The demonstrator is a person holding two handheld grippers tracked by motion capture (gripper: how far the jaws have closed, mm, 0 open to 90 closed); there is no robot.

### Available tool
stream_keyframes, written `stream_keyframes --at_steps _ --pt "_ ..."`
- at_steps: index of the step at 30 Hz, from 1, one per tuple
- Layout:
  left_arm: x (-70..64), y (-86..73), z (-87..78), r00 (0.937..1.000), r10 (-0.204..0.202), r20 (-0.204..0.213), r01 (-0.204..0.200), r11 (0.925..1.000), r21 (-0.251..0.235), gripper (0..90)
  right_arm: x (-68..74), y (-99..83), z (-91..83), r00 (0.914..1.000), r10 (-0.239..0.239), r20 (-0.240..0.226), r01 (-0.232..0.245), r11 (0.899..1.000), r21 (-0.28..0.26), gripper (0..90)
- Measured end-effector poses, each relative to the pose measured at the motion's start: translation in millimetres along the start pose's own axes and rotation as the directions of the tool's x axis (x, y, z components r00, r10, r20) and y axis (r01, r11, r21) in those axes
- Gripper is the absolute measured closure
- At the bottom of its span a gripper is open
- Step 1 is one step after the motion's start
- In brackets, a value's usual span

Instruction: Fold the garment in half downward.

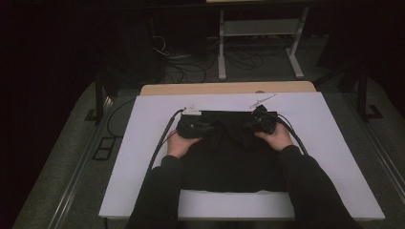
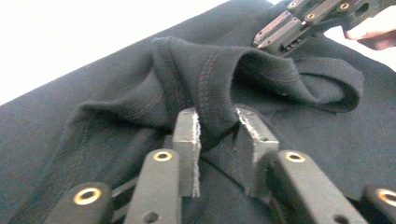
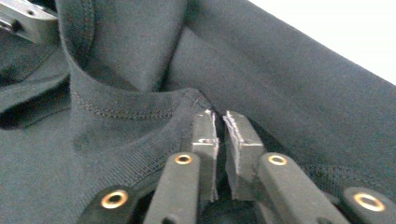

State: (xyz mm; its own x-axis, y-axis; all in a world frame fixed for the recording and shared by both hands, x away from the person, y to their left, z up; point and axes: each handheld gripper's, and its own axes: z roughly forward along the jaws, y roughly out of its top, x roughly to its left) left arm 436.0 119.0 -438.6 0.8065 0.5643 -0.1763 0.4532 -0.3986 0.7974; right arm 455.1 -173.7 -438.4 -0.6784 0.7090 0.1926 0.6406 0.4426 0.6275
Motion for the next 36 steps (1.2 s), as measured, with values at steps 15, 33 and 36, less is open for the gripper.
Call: stream_keyframes --at_steps 15,33,36 --pt "-0.3 6.5 -12.8 0.999 -0.04 0.02 0.039 0.9992 0.012 84.7 5.8 3.6 -31.7 0.999 -0.016 -0.041 0.013 0.996 -0.087 84.7" --pt "-35.9 -16.9 -51.1 0.9995 -0.007 0.031 0.004 0.9951 0.099 84.6 38.3 -26.2 -75.3 0.9904 -0.052 -0.128 0.024 0.977 -0.213 84.9" --pt "-42.2 -18.2 -55.2 0.999 0.003 0.045 -0.008 0.9948 0.101 84.5 42.6 -32.0 -79.3 0.9895 -0.056 -0.133 0.028 0.978 -0.207 84.9"
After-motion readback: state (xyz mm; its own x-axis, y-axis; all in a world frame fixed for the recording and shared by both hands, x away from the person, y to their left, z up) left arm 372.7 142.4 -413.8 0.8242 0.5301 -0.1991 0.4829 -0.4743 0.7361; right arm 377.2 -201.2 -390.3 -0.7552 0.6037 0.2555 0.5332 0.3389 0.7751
